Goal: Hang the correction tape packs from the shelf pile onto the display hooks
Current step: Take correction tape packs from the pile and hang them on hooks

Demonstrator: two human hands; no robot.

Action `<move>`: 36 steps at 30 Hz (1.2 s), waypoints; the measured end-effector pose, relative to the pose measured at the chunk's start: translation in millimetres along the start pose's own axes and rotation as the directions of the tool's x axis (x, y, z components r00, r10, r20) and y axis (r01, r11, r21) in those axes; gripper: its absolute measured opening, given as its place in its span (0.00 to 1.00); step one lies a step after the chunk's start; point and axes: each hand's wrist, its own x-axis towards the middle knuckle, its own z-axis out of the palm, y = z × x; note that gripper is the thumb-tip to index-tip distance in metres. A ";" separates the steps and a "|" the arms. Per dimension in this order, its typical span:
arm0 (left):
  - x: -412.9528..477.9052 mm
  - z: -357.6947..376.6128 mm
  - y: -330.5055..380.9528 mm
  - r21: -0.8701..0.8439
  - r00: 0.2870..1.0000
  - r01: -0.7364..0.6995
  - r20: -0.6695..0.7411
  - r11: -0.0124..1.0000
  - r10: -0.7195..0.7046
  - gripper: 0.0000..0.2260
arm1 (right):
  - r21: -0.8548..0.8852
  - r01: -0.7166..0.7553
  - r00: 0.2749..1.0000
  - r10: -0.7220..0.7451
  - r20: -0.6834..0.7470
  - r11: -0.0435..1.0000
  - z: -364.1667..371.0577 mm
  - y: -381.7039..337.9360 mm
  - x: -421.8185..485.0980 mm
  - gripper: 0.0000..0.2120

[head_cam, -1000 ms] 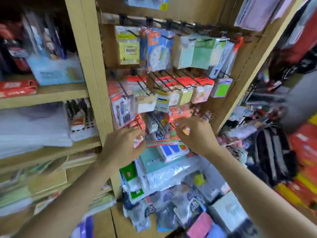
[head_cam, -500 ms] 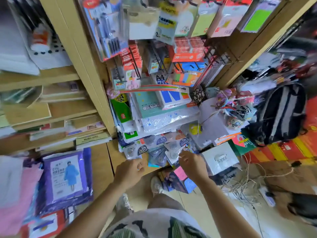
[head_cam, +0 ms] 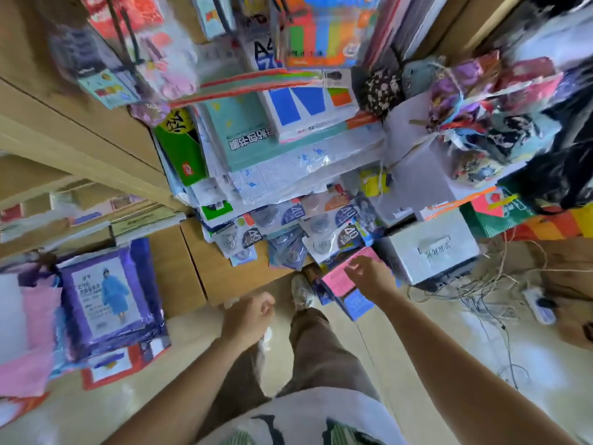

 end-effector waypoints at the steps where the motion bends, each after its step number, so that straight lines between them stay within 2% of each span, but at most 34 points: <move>1: 12.6 6.9 6.7 0.004 1.000 -0.020 0.009 1.000 0.020 0.08 | 0.005 -0.018 1.000 0.018 -0.014 1.000 -1.4 9.4 16.3 0.14; 5: 67.7 32.5 33.6 0.034 0.988 -0.140 -0.060 0.990 0.142 0.11 | 0.017 -0.042 0.998 0.043 -0.054 0.999 -4.5 39.8 77.9 0.13; 9: 148.1 67.9 58.4 0.236 0.936 -0.312 -0.090 0.920 0.340 0.15 | 0.060 -0.071 0.986 0.079 -0.146 0.996 17.8 74.6 131.4 0.16; 12: 200.2 83.3 81.4 0.349 0.859 -0.461 -0.055 0.816 0.509 0.20 | 0.088 -0.098 0.981 0.111 -0.158 0.991 36.3 88.8 157.4 0.22; 16: 250.7 99.8 114.3 0.542 0.729 -0.593 0.045 0.596 0.683 0.31 | 0.089 -0.065 0.974 0.082 -0.212 0.994 49.1 98.0 183.0 0.29; 20: 279.8 123.2 132.4 0.727 0.660 -0.623 0.292 0.288 0.692 0.33 | 0.039 -0.050 0.963 0.059 -0.263 0.998 54.3 106.0 199.5 0.27; 22: 290.9 126.9 129.4 0.783 0.651 -0.600 0.360 0.164 0.668 0.34 | 0.028 -0.040 0.965 0.046 -0.259 0.999 56.8 110.0 203.6 0.28; 25: 297.2 117.3 113.1 0.814 0.644 -0.573 0.377 0.094 0.666 0.30 | 0.052 -0.003 0.964 0.017 -0.267 0.999 55.6 115.1 206.5 0.31; 28: 294.1 101.9 92.8 0.801 0.626 -0.587 0.357 0.118 0.693 0.27 | 0.238 0.010 0.942 0.071 -0.329 0.971 58.1 116.8 204.1 0.27; 30: 290.4 95.2 82.6 0.802 0.628 -0.582 0.339 0.134 0.700 0.26 | 0.464 -0.036 0.922 0.208 -0.327 0.885 61.9 116.1 202.5 0.21; 31: 289.6 92.9 78.3 0.801 0.635 -0.579 0.327 0.151 0.700 0.25 | 0.603 -0.064 0.906 0.299 -0.299 0.795 63.4 114.4 201.4 0.18; 33: 288.3 88.2 70.4 0.787 0.648 -0.581 0.291 0.210 0.704 0.25 | 0.830 -0.091 0.855 0.470 -0.218 0.550 66.2 110.5 200.7 0.15; 34: 288.6 86.1 66.8 0.782 0.652 -0.577 0.266 0.236 0.710 0.25 | 0.890 -0.084 0.828 0.528 -0.187 0.448 67.5 108.1 200.6 0.14; 36: 291.4 82.2 59.4 0.770 0.654 -0.577 0.236 0.272 0.718 0.26 | 0.947 -0.045 0.784 0.599 -0.163 0.317 70.3 102.0 203.2 0.14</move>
